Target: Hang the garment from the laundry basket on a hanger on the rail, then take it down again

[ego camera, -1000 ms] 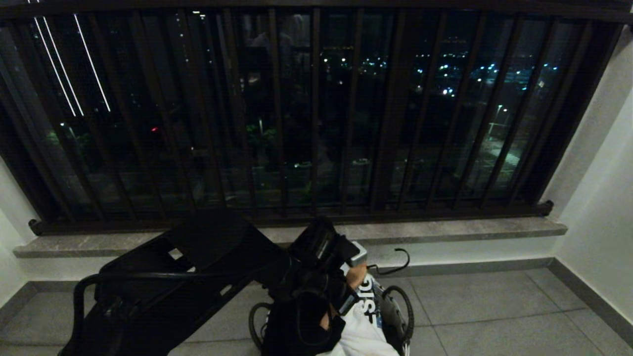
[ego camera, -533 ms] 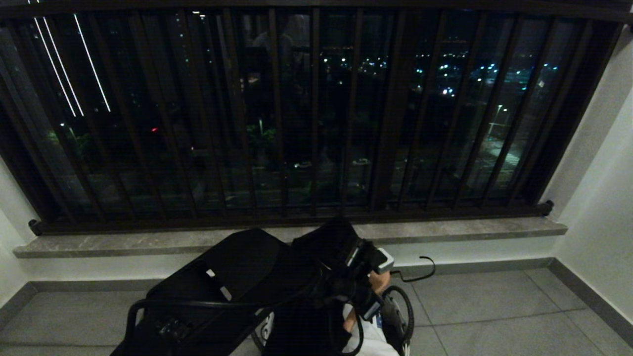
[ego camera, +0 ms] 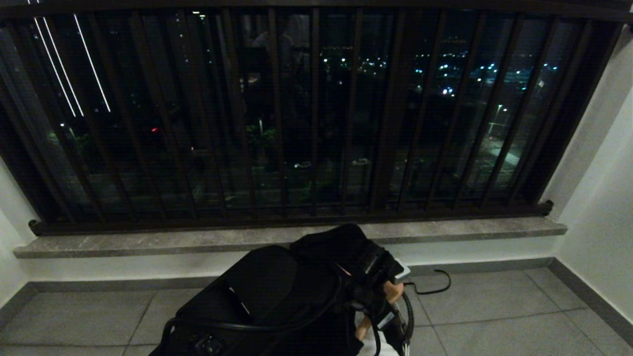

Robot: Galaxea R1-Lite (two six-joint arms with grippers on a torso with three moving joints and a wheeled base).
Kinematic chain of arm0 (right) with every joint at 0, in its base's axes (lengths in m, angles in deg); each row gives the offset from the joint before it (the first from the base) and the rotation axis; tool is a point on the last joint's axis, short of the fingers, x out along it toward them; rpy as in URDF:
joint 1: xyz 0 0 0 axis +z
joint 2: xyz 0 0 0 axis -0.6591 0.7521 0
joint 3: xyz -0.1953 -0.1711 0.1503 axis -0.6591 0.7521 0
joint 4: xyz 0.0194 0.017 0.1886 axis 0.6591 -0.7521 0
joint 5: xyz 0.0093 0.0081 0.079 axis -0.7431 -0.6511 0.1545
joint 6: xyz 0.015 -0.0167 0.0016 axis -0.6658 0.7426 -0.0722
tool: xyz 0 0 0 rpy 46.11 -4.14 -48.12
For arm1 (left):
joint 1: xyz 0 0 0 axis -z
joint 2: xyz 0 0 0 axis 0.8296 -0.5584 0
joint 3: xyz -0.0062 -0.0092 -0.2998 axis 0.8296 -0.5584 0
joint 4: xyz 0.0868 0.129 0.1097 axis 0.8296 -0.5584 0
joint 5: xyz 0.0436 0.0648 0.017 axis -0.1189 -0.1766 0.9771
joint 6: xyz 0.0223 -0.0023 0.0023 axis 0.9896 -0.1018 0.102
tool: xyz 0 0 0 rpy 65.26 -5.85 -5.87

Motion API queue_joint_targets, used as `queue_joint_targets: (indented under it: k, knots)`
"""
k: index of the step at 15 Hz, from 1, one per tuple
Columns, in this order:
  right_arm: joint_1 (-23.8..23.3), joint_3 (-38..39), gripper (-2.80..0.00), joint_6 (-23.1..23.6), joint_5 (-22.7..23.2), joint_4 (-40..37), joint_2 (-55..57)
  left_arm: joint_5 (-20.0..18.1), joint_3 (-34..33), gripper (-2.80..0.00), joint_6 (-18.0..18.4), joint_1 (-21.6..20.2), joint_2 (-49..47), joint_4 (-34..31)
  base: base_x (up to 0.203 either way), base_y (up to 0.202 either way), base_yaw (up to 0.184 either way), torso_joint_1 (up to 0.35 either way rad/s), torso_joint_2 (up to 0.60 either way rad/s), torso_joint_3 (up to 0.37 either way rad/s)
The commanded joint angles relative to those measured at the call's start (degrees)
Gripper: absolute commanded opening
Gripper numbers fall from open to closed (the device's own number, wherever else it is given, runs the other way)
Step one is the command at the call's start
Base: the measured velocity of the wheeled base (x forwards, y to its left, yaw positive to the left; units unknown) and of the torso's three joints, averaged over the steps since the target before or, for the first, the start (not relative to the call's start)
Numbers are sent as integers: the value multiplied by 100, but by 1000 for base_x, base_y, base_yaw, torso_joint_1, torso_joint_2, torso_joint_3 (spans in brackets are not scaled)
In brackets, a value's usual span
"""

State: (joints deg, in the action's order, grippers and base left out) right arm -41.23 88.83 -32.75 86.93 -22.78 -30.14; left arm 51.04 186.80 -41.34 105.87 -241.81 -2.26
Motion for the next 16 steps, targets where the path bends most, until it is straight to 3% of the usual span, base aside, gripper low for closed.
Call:
queue_joint_targets:
  k: [1,5,6,16]
  knots:
    - [0,1,-280,5,2,0,7,14,16,-280,9,2,-41,15,0,0,0,0,0,0]
    - [0,1,-280,5,2,0,7,14,-1,-280,44,2,-41,6,0,0,0,0,0,0]
    - [0,1,-280,5,2,0,7,14,-10,0,44,2,-24,6,0,0,0,0,0,0]
    - [0,1,-280,5,2,0,7,14,-752,0,131,0,634,15,0,0,0,0,0,0]
